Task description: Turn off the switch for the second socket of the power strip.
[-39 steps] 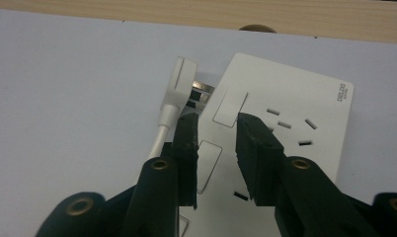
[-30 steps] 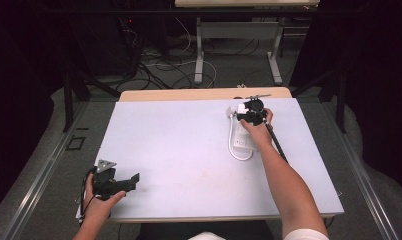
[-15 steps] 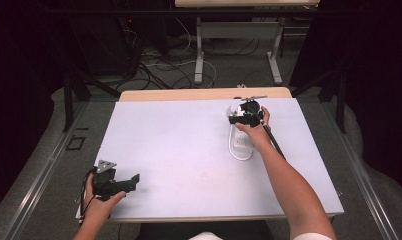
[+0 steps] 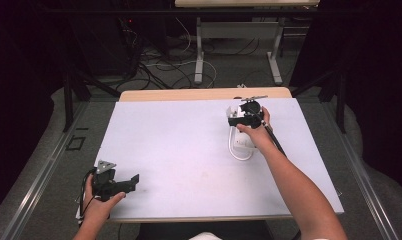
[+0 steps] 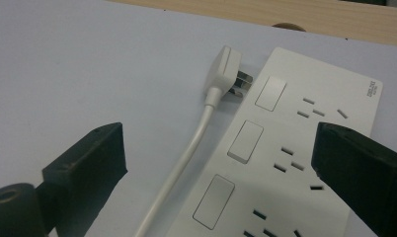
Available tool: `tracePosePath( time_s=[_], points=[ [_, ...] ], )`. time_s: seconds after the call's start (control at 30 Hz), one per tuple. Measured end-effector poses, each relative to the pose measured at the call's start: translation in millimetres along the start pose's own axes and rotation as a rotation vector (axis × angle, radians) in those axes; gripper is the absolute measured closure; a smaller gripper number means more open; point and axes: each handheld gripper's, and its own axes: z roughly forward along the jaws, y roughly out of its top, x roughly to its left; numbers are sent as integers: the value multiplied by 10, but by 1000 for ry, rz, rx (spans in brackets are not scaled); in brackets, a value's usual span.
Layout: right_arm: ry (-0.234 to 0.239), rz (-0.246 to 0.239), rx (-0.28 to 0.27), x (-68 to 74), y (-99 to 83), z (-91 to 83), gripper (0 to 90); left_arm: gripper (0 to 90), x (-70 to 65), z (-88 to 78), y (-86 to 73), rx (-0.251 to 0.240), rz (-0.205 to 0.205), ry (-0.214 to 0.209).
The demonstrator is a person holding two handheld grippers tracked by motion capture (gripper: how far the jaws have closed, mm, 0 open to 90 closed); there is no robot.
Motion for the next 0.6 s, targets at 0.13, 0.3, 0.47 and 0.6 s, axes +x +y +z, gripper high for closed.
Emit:
tracePosePath(
  time_s=[0.13, 0.3, 0.47, 0.6],
  points=[
    [9, -15, 2, 11, 2, -67, 8, 20, -1, -5, 3, 1, 2, 0],
    [-2, -39, 7, 43, -2, -175, 0, 20, -8, -2, 6, -6, -5, -1],
    [1, -46, 9, 61, -6, -313, 0, 20, -8, -8, 9, -2, 3, -3],
    [4, -60, 11, 76, -20, -424, 0, 20, -17, -4, 8, -11, -3, -4]
  ],
)
